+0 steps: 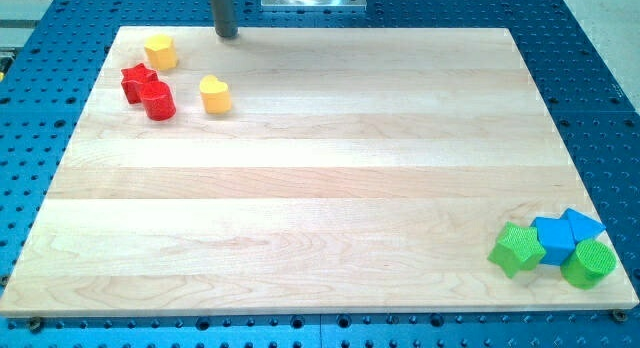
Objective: Nudge the red star slightly to the top
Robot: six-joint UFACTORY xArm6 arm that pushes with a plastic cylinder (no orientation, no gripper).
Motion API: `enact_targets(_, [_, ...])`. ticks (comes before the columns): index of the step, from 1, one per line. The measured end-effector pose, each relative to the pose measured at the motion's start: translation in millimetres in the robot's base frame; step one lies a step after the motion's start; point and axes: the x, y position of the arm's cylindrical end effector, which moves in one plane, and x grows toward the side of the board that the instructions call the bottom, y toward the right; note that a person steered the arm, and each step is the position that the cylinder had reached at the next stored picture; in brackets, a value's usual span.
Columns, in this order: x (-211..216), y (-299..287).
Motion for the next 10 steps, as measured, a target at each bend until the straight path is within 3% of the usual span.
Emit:
enact_targets(3, [17.1,-148.9])
enact_targets(6, [152.6,-156.1])
enact_targets(7, [173.4,-138.1])
enact_targets(10, [163.5,-103.6])
